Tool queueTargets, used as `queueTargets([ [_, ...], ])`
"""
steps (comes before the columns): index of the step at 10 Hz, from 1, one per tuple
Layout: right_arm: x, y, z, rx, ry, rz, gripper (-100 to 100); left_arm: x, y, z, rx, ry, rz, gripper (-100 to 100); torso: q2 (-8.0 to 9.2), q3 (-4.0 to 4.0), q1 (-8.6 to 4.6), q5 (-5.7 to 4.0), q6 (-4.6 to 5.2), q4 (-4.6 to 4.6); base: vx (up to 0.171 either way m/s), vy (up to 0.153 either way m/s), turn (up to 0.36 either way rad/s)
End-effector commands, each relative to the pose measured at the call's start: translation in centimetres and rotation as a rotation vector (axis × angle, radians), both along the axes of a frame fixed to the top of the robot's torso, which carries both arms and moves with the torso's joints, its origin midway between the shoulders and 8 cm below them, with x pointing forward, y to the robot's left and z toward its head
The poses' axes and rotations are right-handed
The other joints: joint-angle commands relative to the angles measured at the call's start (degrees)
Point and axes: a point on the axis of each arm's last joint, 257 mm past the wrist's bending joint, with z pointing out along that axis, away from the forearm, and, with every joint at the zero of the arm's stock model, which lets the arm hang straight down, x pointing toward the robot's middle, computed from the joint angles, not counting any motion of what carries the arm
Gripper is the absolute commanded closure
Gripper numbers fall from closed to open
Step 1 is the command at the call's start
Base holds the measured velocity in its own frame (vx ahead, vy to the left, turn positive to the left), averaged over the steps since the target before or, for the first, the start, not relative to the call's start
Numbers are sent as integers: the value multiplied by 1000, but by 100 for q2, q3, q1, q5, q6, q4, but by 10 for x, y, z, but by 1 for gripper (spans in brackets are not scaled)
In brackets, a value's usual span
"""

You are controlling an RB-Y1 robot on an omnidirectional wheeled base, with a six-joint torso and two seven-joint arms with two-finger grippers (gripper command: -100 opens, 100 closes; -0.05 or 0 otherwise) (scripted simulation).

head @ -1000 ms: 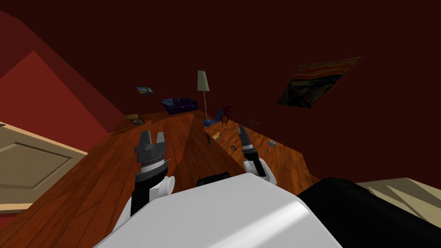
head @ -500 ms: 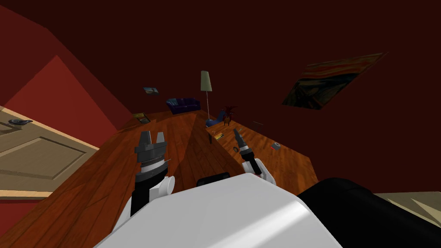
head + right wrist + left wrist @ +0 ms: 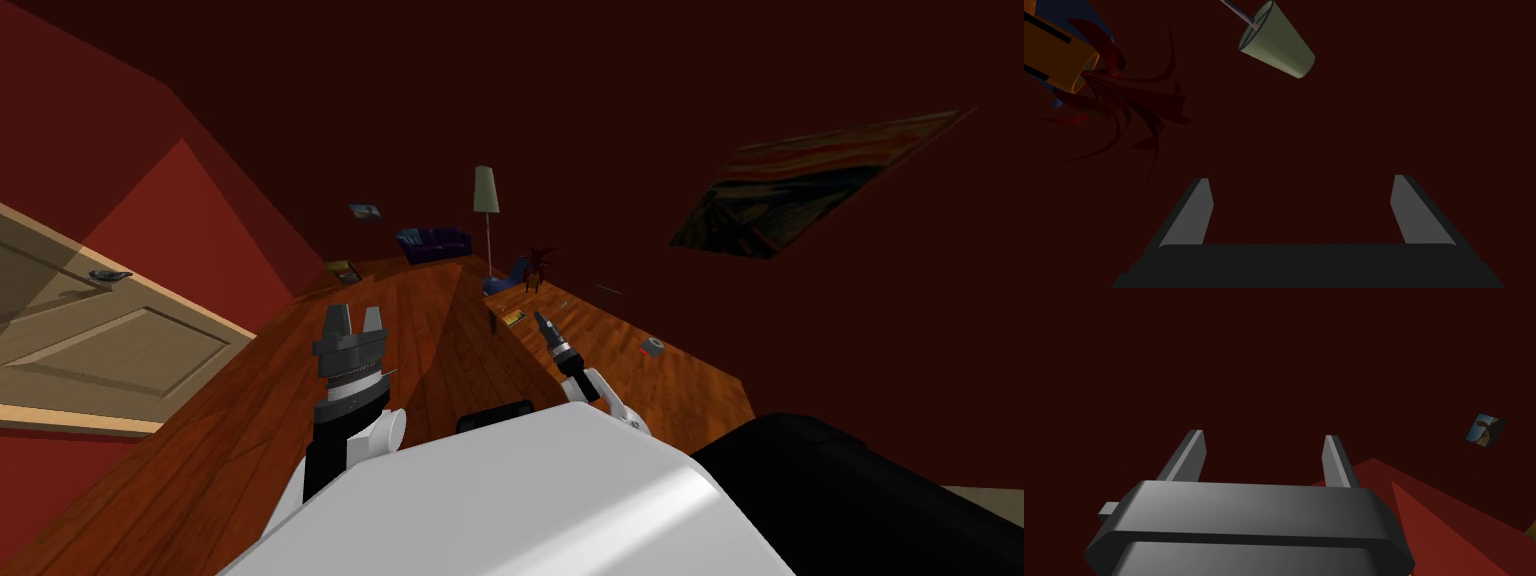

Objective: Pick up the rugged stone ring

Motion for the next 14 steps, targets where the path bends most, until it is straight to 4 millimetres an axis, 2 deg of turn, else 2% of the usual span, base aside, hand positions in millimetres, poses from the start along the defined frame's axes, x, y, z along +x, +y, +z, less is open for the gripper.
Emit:
queueTargets([
  [1, -3, -3, -26, -37, 53, -4, -100, 0, 0, 0, 0, 0, 0, 0, 0, 0, 0, 0, 0, 0, 33, 17, 34],
  [2, -2, -3, -46, -94, 92, 2, -100, 0, 0, 0, 0, 0, 0, 0, 5, 2, -1, 0, 2, 0, 23, 24, 90],
  [3, -3, -4, -52, -95, 103, 0, -100, 0, 0, 0, 0, 0, 0, 0, 7, 4, 2, 0, -1, 1, 17, 16, 49],
  [5, -5, -10, -100, -216, 193, 11, -100, 0, 0, 0, 0, 0, 0, 0, 10, 6, -1, 0, 0, 2, 31, 20, 122],
  [6, -5, -12, -105, -218, 205, 9, -100, 0, 0, 0, 0, 0, 0, 0, 4, 3, -1, 0, 0, 1, 33, 9, 44],
  [8, -10, -21, -145, -345, 278, 24, -100, 0, 0, 0, 0, 0, 0, 0, 7, 4, -1, 0, 1, 1, 36, 23, 113],
  [10, -13, -27, -159, -349, 307, 19, -100, 0, 0, 0, 0, 0, 0, 0, 5, 3, 0, 1, 2, 1, 18, 12, 20],
  [11, -17, -33, -176, -414, 341, 28, -100, 0, 0, 0, 0, 0, 0, 0, 14, 7, -3, 0, 3, 3, 14, 11, 87],
  [12, -19, -37, -185, -417, 359, 25, -100, 0, 0, 0, 0, 0, 0, 0, 13, 7, -3, 0, 1, 3, 17, 11, 57],
  [13, -24, -45, -204, -483, 396, 33, -100, 0, 0, 0, 0, 0, 0, 0, 13, 7, -3, 0, 3, 3, 22, 15, 95],
  [14, -27, -48, -210, -486, 410, 31, -100, 0, 0, 0, 0, 0, 0, 0, 10, 6, -3, 0, 1, 3, 22, 11, 43],
])
